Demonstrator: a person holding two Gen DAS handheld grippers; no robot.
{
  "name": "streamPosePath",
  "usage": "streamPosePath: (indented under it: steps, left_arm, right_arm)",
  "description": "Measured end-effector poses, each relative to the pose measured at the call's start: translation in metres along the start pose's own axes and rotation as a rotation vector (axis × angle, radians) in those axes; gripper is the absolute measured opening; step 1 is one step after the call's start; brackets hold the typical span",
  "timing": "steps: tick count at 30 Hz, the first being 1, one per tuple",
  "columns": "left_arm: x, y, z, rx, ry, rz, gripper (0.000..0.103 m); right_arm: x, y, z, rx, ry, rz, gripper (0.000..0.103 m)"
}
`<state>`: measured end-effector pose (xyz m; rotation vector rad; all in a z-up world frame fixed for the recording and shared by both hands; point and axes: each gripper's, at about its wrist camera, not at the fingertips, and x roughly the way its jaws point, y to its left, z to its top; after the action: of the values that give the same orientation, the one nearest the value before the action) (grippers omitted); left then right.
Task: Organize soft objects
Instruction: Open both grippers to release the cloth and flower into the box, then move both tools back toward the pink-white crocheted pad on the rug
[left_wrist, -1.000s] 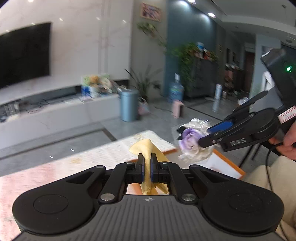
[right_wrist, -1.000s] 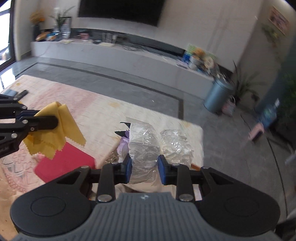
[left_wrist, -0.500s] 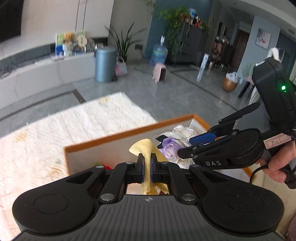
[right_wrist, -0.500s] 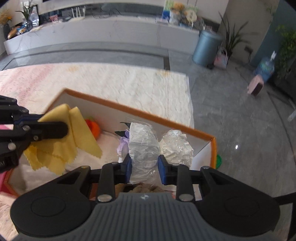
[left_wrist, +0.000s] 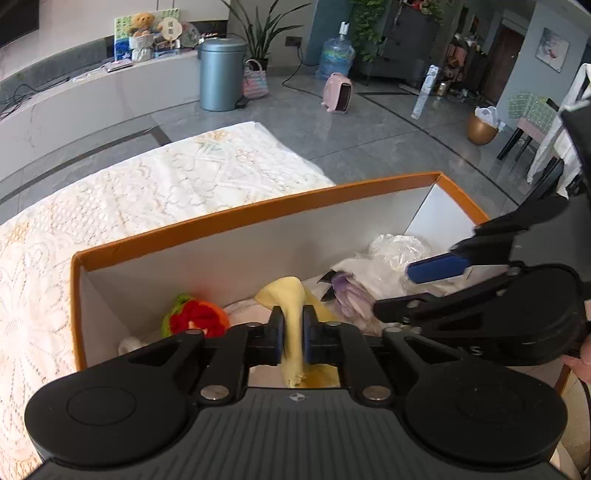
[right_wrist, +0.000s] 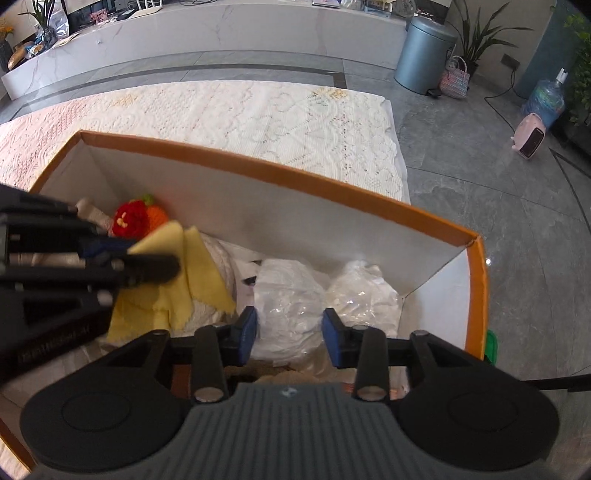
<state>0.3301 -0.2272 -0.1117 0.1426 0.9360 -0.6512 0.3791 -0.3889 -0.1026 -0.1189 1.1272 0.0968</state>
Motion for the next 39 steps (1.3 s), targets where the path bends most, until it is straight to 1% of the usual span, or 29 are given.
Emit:
streamPosePath:
  steps: [1, 2, 3, 4, 5, 6, 7, 10, 13, 16, 18, 21, 23, 26, 28, 30, 32, 35, 39]
  left_arm:
    - [-0.001, 0.001, 0.000, -0.007, 0.013, 0.006, 0.014]
    - [-0.004, 0.002, -0.002, -0.012, 0.016, 0.002, 0.020]
    - [-0.007, 0.002, -0.004, -0.014, 0.013, -0.003, 0.030]
    - [-0.012, 0.003, -0.005, -0.014, 0.003, -0.008, 0.035]
    - [-0.016, 0.004, -0.007, -0.012, -0.010, -0.011, 0.045]
    - [-0.020, 0.004, -0.009, -0.014, -0.021, -0.011, 0.050]
    - [-0.023, 0.004, -0.008, -0.017, -0.032, -0.008, 0.050]
    - [-0.038, 0.003, -0.011, -0.031, -0.068, -0.011, 0.051]
    - [-0.057, -0.001, -0.011, -0.024, -0.109, -0.009, 0.051]
    - [-0.084, -0.005, -0.019, -0.015, -0.169, 0.006, 0.051]
    - [-0.106, -0.009, -0.026, -0.017, -0.219, 0.000, 0.051]
    - [-0.137, -0.014, -0.038, -0.032, -0.273, 0.007, 0.051]
    - [-0.157, -0.015, -0.046, -0.031, -0.290, 0.020, 0.051]
    - [-0.188, -0.011, -0.061, -0.039, -0.328, 0.053, 0.051]
    - [-0.205, -0.006, -0.073, -0.067, -0.352, 0.076, 0.051]
    - [-0.220, 0.001, -0.085, -0.105, -0.360, 0.089, 0.051]
    - [-0.232, 0.008, -0.097, -0.138, -0.359, 0.109, 0.051]
    - [-0.247, 0.018, -0.114, -0.163, -0.362, 0.157, 0.051]
    - [-0.262, 0.038, -0.139, -0.221, -0.353, 0.212, 0.051]
  right_arm:
    - [-0.001, -0.001, 0.000, 0.005, -0.001, 0.004, 0.044]
    - [-0.003, -0.001, -0.002, 0.006, -0.001, 0.009, 0.045]
    - [-0.005, 0.000, -0.003, 0.003, -0.003, 0.012, 0.048]
    - [-0.008, 0.001, -0.004, -0.004, -0.006, 0.012, 0.050]
    - [-0.011, 0.002, -0.004, -0.012, -0.011, 0.009, 0.052]
    - [-0.014, 0.004, -0.005, -0.020, -0.015, 0.008, 0.056]
    - [-0.018, 0.005, -0.006, -0.024, -0.021, 0.007, 0.059]
    - [-0.028, 0.009, -0.009, -0.020, -0.037, 0.005, 0.061]
    - [-0.043, 0.016, -0.014, -0.013, -0.057, 0.009, 0.063]
    - [-0.062, 0.025, -0.019, -0.007, -0.092, 0.012, 0.065]
    - [-0.077, 0.032, -0.025, 0.005, -0.121, 0.022, 0.065]
    - [-0.099, 0.047, -0.035, 0.009, -0.154, 0.054, 0.066]
    - [-0.114, 0.059, -0.042, 0.002, -0.168, 0.078, 0.066]
    - [-0.139, 0.076, -0.052, -0.004, -0.213, 0.130, 0.066]
    - [-0.154, 0.089, -0.060, -0.003, -0.250, 0.172, 0.067]
    - [-0.166, 0.103, -0.067, 0.001, -0.293, 0.212, 0.068]
    - [-0.173, 0.121, -0.075, -0.009, -0.322, 0.228, 0.070]
    - [-0.180, 0.153, -0.086, -0.057, -0.337, 0.247, 0.070]
    - [-0.186, 0.187, -0.096, -0.053, -0.356, 0.310, 0.069]
